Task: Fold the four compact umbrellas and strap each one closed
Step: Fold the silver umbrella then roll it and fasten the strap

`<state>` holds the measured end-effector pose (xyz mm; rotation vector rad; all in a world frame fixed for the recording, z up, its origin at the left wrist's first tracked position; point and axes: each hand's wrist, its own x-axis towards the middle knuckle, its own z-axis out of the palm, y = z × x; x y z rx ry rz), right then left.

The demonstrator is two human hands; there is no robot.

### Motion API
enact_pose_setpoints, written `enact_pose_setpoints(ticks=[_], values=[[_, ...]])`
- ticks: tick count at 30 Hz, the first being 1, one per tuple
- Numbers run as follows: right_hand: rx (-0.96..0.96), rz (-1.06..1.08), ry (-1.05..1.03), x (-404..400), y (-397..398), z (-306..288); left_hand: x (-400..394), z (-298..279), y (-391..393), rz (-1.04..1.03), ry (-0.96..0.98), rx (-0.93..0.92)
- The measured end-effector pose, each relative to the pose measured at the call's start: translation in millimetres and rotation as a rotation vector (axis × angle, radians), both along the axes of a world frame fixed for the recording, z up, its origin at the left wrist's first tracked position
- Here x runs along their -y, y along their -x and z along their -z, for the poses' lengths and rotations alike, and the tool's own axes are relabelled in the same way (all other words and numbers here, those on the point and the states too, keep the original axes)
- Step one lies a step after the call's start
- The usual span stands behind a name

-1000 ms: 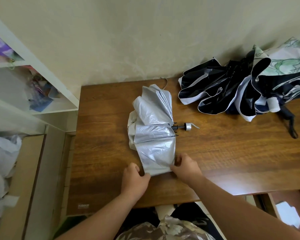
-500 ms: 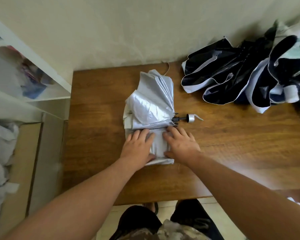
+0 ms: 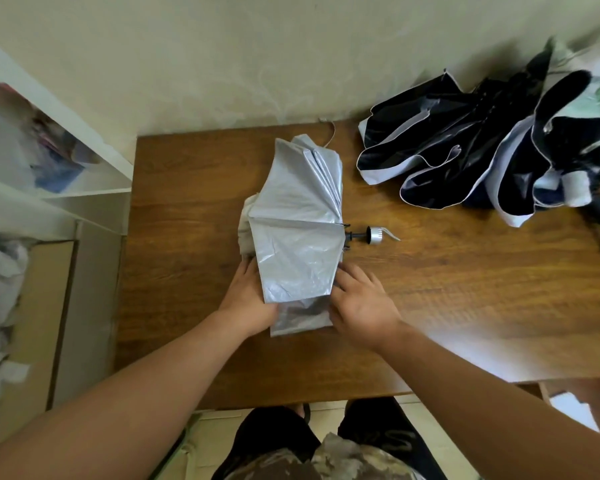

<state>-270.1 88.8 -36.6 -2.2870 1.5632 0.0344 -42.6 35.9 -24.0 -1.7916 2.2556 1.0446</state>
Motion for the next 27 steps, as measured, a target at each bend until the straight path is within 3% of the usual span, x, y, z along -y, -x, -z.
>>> enact_pose_setpoints(ticks=[2,6,11,17,27], values=[[0.033,-0.035,0.111,-11.4,-0.2,6.9,-2.2,10.2,0.3,-0.071,0.06,-0.077],[0.04,-0.036,0.083,-34.3,7.0,22.8,-20.3,10.7,-4.4,0.053,0.216,-0.06],[0.008,-0.154,0.037,-63.1,6.2,32.4,-93.8,31.4,-21.4,0.667,0.347,0.092],[-0.179,-0.13,-0.133,-72.5,8.8,38.9,-115.2,51.5,-46.9,0.565,0.239,0.29],[-0.286,0.064,-0.216,-84.0,12.0,31.3,-129.0,50.2,-45.3,0.501,0.23,0.274]])
